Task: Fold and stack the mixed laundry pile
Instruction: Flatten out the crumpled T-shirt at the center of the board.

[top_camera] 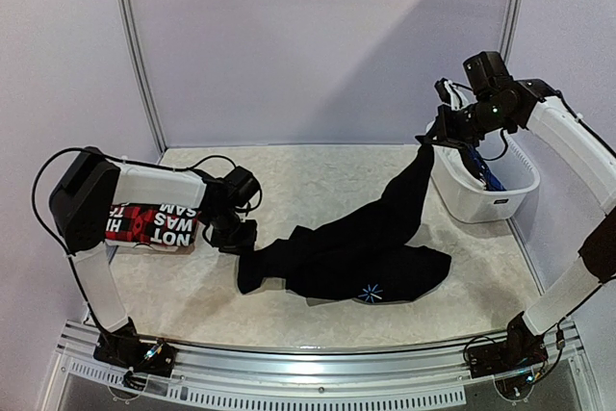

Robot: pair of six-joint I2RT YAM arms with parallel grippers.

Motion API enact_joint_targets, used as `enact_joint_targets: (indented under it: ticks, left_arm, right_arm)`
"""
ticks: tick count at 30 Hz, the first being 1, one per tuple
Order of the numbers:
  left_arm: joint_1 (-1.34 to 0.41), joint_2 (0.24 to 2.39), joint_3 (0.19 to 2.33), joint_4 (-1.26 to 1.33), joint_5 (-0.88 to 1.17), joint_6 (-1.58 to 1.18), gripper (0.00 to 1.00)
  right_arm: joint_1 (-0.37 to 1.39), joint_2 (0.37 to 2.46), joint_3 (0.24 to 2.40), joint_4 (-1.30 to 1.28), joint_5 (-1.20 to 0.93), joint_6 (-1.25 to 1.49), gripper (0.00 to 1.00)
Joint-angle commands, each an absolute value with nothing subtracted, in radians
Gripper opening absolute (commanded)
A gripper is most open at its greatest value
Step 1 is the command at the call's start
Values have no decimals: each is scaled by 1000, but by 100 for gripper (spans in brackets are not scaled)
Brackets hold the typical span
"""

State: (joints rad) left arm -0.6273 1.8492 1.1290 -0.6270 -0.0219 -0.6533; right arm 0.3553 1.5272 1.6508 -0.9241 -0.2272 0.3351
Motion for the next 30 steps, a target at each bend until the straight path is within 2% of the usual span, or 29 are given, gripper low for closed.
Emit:
enact_joint_targets:
  ticks: [1,8,30]
  left_arm:
    - [-614,1890,1115,-556,43,-656,29]
    - [-615,1866,1087,-503,57,-653,0]
    - [-615,1388,1204,-802,-175,-556,0]
  right_arm:
    - [356,1545,1678,-934,-246,330,0]
    - [357,1553,1698,-932,-251,332,0]
    - [357,1529,1878,-920,-208,267,0]
